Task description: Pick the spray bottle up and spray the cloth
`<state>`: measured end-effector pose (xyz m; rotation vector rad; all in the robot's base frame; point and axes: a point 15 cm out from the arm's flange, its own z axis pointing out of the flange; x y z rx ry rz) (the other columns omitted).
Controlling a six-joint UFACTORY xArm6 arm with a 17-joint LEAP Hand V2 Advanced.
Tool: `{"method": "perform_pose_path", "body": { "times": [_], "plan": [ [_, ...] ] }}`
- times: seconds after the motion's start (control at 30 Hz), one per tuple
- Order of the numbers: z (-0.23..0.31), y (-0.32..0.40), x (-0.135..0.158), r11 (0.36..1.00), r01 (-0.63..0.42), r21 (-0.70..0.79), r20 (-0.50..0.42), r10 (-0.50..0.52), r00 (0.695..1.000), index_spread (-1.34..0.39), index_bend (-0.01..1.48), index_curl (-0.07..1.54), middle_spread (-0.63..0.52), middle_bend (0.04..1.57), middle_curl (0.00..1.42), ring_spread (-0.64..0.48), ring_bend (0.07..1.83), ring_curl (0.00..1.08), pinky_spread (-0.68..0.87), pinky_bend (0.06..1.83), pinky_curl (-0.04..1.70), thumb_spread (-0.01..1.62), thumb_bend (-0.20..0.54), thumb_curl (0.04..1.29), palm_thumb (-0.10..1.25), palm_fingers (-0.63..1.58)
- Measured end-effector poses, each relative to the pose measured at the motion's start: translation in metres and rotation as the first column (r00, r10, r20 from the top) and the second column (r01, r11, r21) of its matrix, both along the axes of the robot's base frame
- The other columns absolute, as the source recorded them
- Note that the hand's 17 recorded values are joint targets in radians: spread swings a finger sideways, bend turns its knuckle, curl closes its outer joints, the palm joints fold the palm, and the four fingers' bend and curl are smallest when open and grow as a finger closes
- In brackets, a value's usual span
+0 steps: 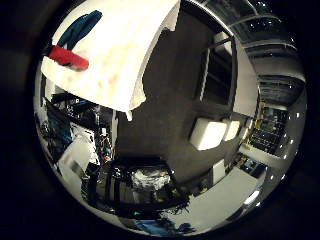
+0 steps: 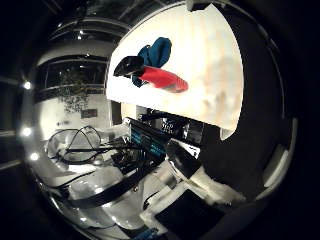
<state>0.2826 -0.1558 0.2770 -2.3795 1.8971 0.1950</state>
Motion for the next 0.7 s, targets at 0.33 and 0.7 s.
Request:
{"method": "perform_pose_path", "body": {
  "times": [0.33,0.7],
  "plan": [
    [-0.001,-0.033,0.013,0.985,-0.053,0.167,-0.093,0.07,0.993,-0.29,0.16,0.26,0.13,0.19,0.31,0.22,0.26,0.27,0.41,0.42,0.32,0.95,-0.035,0.28,0.37,0.02],
    [-0.028,-0.074,0.028,0.888,-0.136,0.44,-0.104,0.2,0.974,-0.29,0.15,0.26,0.14,0.18,0.3,0.22,0.25,0.27,0.38,0.39,0.32,0.91,-0.028,0.29,0.36,-0.02]
  ]
}}
